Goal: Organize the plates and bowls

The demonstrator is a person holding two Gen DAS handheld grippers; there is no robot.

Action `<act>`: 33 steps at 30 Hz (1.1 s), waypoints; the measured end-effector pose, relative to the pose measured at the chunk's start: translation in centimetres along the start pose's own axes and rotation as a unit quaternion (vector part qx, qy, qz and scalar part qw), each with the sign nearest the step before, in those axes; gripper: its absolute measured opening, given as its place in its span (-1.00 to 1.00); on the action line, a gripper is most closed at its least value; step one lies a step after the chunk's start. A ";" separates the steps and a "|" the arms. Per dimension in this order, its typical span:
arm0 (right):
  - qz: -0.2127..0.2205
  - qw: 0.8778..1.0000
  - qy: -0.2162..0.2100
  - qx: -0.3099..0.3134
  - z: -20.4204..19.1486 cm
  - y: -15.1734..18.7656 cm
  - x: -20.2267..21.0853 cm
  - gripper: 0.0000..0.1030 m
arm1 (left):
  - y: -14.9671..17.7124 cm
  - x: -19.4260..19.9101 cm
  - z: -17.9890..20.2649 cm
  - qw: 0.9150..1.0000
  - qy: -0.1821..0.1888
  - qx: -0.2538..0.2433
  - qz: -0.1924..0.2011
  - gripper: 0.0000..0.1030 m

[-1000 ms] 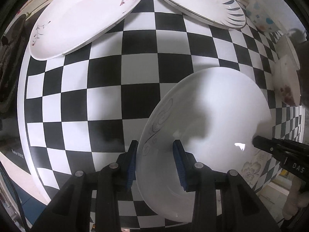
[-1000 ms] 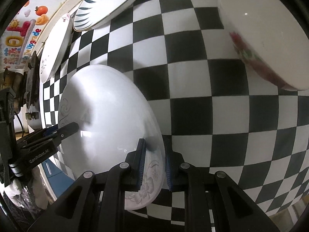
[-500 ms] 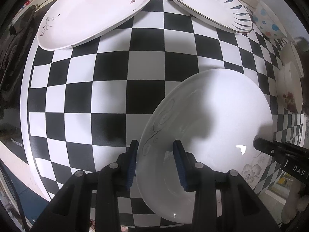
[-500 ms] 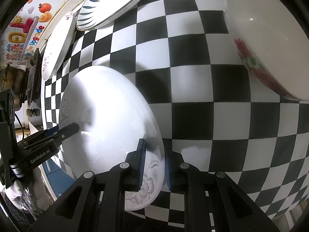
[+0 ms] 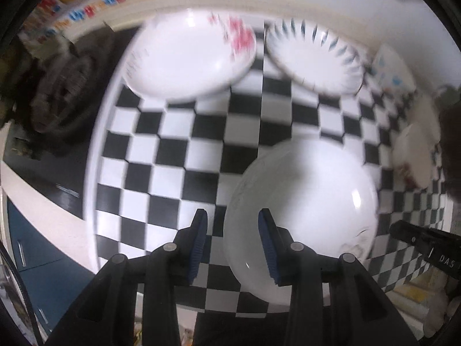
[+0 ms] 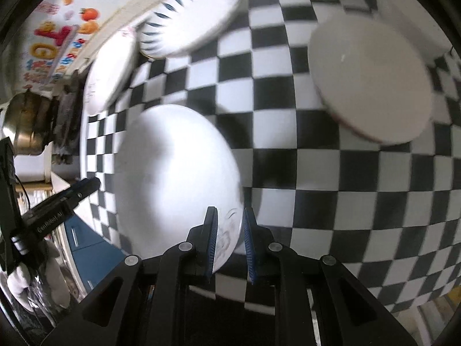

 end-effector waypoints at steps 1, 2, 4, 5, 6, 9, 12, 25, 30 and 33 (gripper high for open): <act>0.006 1.000 -0.004 0.009 -0.5 -0.2 0.8 -0.58 | -0.3 1.1 -0.4 1.000 0.001 0.006 0.015 -0.33; 0.016 1.000 -0.010 0.021 -1.2 -0.5 1.9 -0.38 | -0.6 1.9 -0.6 1.000 0.003 0.013 0.027 -0.33; 0.046 0.998 -0.026 0.039 -2.8 -1.4 4.0 0.03 | -1.8 3.1 -0.3 0.998 0.015 0.033 0.046 -0.23; 0.063 0.996 -0.036 0.046 -3.5 -1.8 4.9 0.30 | -2.3 3.6 -0.8 0.997 0.021 0.043 0.053 -0.22; 0.083 0.994 -0.050 0.057 -4.6 -2.5 5.8 0.39 | -3.1 4.2 -1.4 0.996 0.030 0.053 0.060 -0.22; 0.098 0.988 -0.074 0.096 -8.0 -5.0 7.0 0.46 | -5.6 3.3 -2.6 0.993 0.038 0.078 0.081 -0.20; 0.095 0.985 -0.074 0.127 -11.4 -8.6 6.7 0.46 | -7.5 1.3 -5.7 0.990 0.042 0.114 0.073 -0.20; 0.031 0.975 -0.007 0.222 -20.9 -25.5 -7.8 0.33 | -11.0 -13.6 -14.2 0.966 0.082 0.240 -0.041 -0.22; -0.025 0.973 0.009 0.230 -21.1 -28.5 -13.6 0.15 | -12.0 -16.8 -14.2 0.963 0.086 0.248 -0.061 -0.22; -0.043 0.974 0.000 0.222 -21.0 -29.8 -15.8 0.03 | -12.4 -17.9 -14.1 0.961 0.091 0.253 -0.068 -0.24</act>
Point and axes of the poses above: each gripper's, at about its wrist camera, not at the fingertips, and x roughly against the way its jaws point, z to its right, y to its underside, the point moved 2 cm from there along -x, roughly the way its jaws point, and after that the axes turned 6 degrees about z, right-handed, at the moved point
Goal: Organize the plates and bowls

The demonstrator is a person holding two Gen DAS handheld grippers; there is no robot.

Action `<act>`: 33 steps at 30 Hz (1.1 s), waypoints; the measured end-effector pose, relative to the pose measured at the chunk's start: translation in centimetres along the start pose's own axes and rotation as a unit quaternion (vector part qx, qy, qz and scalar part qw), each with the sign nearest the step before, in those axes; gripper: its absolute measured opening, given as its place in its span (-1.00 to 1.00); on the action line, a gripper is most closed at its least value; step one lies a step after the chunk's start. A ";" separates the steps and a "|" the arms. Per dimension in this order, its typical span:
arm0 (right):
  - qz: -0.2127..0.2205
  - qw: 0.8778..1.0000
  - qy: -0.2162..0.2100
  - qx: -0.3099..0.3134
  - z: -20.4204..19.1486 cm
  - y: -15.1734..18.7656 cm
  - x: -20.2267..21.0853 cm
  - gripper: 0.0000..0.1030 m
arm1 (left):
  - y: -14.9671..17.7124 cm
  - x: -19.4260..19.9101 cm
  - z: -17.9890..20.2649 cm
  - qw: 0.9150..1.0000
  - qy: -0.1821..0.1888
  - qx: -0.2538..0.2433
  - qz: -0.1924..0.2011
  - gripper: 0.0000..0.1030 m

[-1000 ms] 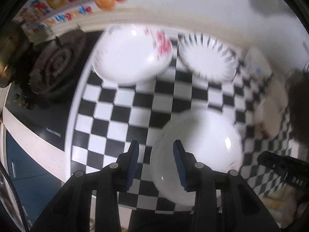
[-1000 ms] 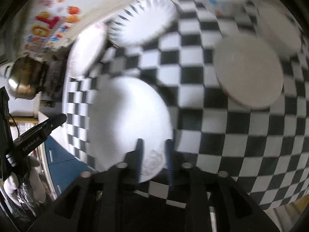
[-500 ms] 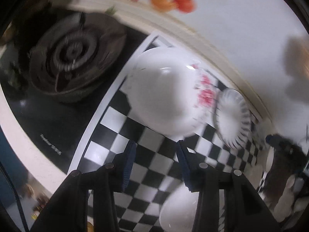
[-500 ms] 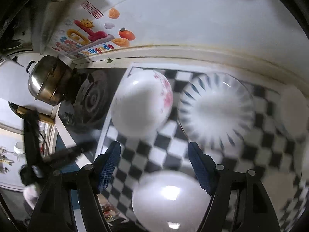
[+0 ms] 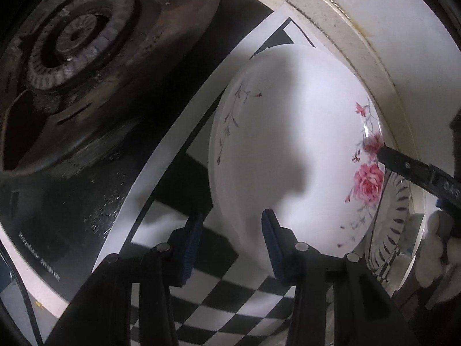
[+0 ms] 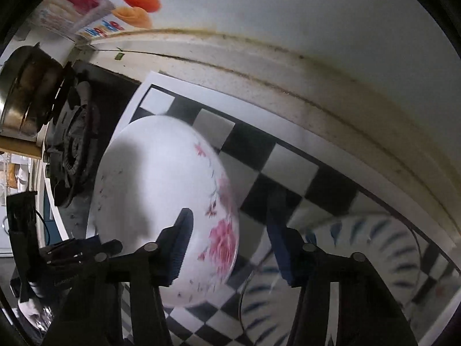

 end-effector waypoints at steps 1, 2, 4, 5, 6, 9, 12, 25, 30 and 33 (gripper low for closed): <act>-0.005 1.000 -0.008 -0.008 0.4 -0.4 -0.6 -0.03 | -0.1 -0.3 0.1 1.000 -0.001 0.002 -0.001 -0.25; -0.008 1.000 -0.015 -0.014 0.6 -0.7 -1.1 -0.11 | -0.2 -0.2 0.2 1.000 0.001 0.002 0.002 -0.25; -0.014 0.999 -0.025 -0.020 1.1 -1.5 -1.9 -0.21 | -0.4 -0.4 0.4 1.000 -0.001 -0.002 0.001 -0.26; -0.017 0.999 -0.031 -0.022 1.2 -1.7 -2.2 -0.33 | -0.4 -0.4 0.6 1.000 -0.001 -0.005 0.004 -0.32; -0.020 0.999 -0.036 -0.025 1.3 -1.9 -2.5 -0.39 | -0.5 -0.6 0.7 1.000 0.000 -0.006 0.002 -0.43; -0.029 0.998 -0.049 -0.022 1.2 -2.2 -3.4 -0.57 | -0.5 -0.8 0.9 1.000 0.000 -0.005 0.003 -0.55; -0.027 0.998 -0.053 -0.016 0.6 -2.2 -3.6 -0.63 | -0.5 -0.9 1.2 1.000 -0.001 -0.007 0.006 -0.56; -0.007 0.999 -0.053 -0.007 -1.0 0.0 -0.4 -0.76 | 0.4 1.6 2.7 0.998 -0.006 -0.044 0.033 -0.55; 0.015 0.998 -0.064 -0.022 -0.9 1.4 2.3 -0.76 | 1.5 3.6 3.6 0.997 -0.002 -0.069 0.043 -0.55; 0.034 0.996 -0.072 -0.034 -1.1 2.7 4.4 -0.76 | 2.6 4.9 4.4 0.995 0.004 -0.085 0.047 -0.55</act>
Point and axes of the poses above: each gripper's, at about its wrist camera, not at the fingertips, and x roughly against the way its jaws point, z to its right, y to its underside, the point moved 2 cm from there along -x, roughly the way its jaws point, and after that the axes turned 6 degrees about z, right-handed, at the moved point
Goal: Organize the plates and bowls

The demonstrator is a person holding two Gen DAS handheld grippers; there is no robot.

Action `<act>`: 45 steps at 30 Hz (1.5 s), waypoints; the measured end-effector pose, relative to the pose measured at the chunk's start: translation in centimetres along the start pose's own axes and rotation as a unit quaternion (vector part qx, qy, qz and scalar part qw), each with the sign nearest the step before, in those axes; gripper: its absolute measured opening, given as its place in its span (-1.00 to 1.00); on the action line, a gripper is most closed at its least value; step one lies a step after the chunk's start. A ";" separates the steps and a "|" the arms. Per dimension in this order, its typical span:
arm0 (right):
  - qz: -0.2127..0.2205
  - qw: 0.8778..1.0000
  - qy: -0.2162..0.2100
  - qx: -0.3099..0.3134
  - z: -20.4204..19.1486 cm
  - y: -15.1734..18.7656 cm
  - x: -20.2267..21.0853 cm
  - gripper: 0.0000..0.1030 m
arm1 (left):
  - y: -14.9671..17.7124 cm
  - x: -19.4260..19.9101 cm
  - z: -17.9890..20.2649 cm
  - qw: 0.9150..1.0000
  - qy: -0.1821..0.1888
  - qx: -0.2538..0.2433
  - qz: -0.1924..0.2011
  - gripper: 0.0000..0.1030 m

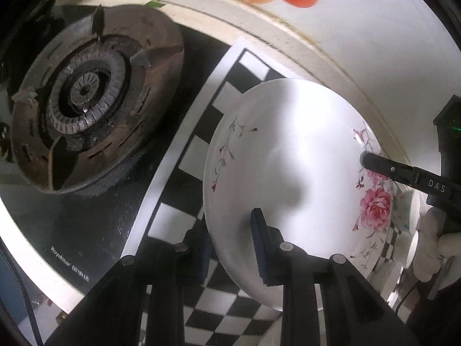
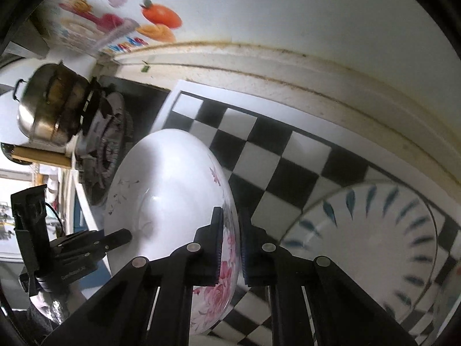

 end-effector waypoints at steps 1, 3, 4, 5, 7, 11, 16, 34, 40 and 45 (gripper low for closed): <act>0.008 1.000 -0.003 -0.005 -0.1 0.7 1.1 -0.76 | 0.4 0.7 0.1 1.000 0.002 -0.008 0.003 -0.55; 0.018 1.000 -0.002 -0.008 -0.3 1.9 2.8 -0.76 | 1.2 1.9 0.6 1.000 0.006 -0.022 0.006 -0.55; 0.022 1.000 -0.002 -0.008 -0.5 2.4 3.3 -0.76 | 1.5 2.3 1.0 1.000 0.008 -0.027 0.007 -0.55; 0.029 1.000 -0.003 -0.011 -0.6 3.2 4.2 -0.76 | 1.8 2.8 1.2 0.999 0.010 -0.033 0.009 -0.55; 0.040 0.999 -0.005 -0.014 -0.7 4.9 6.0 -0.76 | 3.1 3.8 1.7 0.999 0.015 -0.047 0.012 -0.55; 0.061 0.998 -0.002 -0.025 -0.7 8.6 9.3 -0.76 | 4.1 6.0 2.3 0.997 0.026 -0.072 0.013 -0.55; 0.089 0.995 0.002 -0.045 0.0 13.6 12.7 -0.76 | 7.0 7.7 3.8 0.994 0.040 -0.102 0.008 -0.55; 0.094 0.984 0.011 -0.150 6.0 30.7 11.7 -0.76 | 15.7 3.0 6.4 0.983 0.033 -0.170 -0.064 -0.55; 0.076 0.983 0.014 -0.169 7.4 33.0 9.5 -0.76 | 16.9 1.0 6.6 0.980 0.022 -0.179 -0.083 -0.55; 0.065 0.982 0.017 -0.178 8.2 34.0 8.7 -0.76 | 17.6 0.0 6.9 0.978 0.015 -0.187 -0.095 -0.55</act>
Point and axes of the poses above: each gripper's, at about its wrist camera, not at the fingertips, and x roughly against the way its jaws point, z to its right, y to its underside, the point moved 2 cm from there along -x, roughly the way its jaws point, and after that the axes turned 6 degrees about z, right-handed, at the moved point
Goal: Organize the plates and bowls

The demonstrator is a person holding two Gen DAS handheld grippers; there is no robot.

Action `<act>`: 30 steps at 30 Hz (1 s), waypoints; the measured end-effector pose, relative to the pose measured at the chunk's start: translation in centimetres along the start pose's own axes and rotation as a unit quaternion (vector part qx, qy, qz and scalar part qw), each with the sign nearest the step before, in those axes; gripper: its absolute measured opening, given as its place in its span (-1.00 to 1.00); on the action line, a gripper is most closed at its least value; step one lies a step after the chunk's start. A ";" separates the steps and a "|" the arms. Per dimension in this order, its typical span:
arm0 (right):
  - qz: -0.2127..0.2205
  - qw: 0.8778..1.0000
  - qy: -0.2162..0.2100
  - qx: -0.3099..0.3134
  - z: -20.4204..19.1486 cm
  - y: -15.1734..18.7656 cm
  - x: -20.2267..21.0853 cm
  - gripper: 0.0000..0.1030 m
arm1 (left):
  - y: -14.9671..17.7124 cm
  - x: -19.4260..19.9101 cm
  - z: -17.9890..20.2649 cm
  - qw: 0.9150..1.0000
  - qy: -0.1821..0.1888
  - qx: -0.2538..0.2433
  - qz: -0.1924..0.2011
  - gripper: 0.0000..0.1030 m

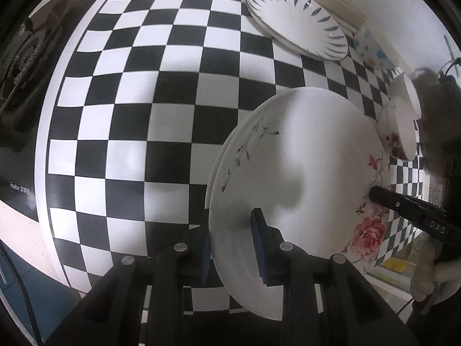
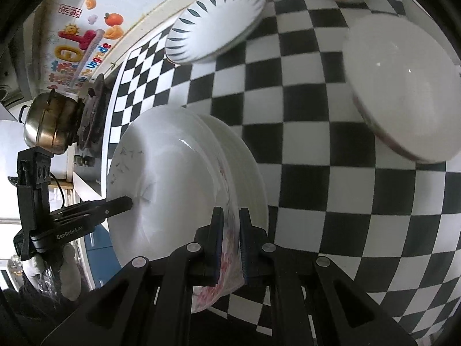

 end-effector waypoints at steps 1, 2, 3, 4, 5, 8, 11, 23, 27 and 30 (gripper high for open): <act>-0.001 1.000 0.001 0.000 0.1 0.1 -0.1 -0.76 | 0.0 -0.3 0.0 1.000 0.000 0.001 -0.002 -0.55; -0.003 1.000 0.004 0.000 0.3 0.2 -0.2 -0.76 | 0.0 -0.4 0.1 1.000 0.000 0.001 -0.004 -0.55; -0.005 1.000 0.005 0.001 0.3 0.1 -0.3 -0.76 | 0.0 -0.5 0.2 1.000 0.000 0.000 -0.004 -0.55; -0.006 1.000 0.008 0.000 0.4 0.1 -0.4 -0.76 | 0.0 -0.6 0.3 1.000 -0.002 -0.003 -0.004 -0.55; -0.007 1.000 0.009 0.000 0.6 0.2 -0.5 -0.76 | 0.0 -0.7 0.3 1.000 -0.003 -0.004 -0.005 -0.55; -0.009 1.000 0.014 -0.001 0.7 0.2 -0.5 -0.76 | -0.2 -1.1 0.5 1.000 -0.003 -0.007 -0.008 -0.54; -0.010 1.000 0.012 -0.005 0.9 0.1 -0.5 -0.76 | -0.2 -1.0 0.5 1.000 -0.005 -0.010 -0.008 -0.53; -0.024 0.999 0.010 -0.028 1.1 -0.2 -0.8 -0.72 | -0.7 -1.3 0.2 0.999 0.011 -0.002 -0.034 -0.54; -0.029 0.999 0.014 -0.032 1.0 -0.3 -0.9 -0.71 | -0.8 -1.4 0.1 0.999 0.015 -0.003 -0.042 -0.53; -0.038 0.998 0.016 -0.038 0.8 -0.4 -1.1 -0.62 | -1.0 -1.5 0.1 0.998 0.019 0.001 -0.051 -0.53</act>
Point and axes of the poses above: each gripper's, at about its wrist camera, not at the fingertips, and x roughly against the way its jaws point, z to its right, y to its underside, the point moved 2 cm from there along -x, roughly the way its jaws point, and after that the axes turned 6 degrees about z, right-handed, at the moved point
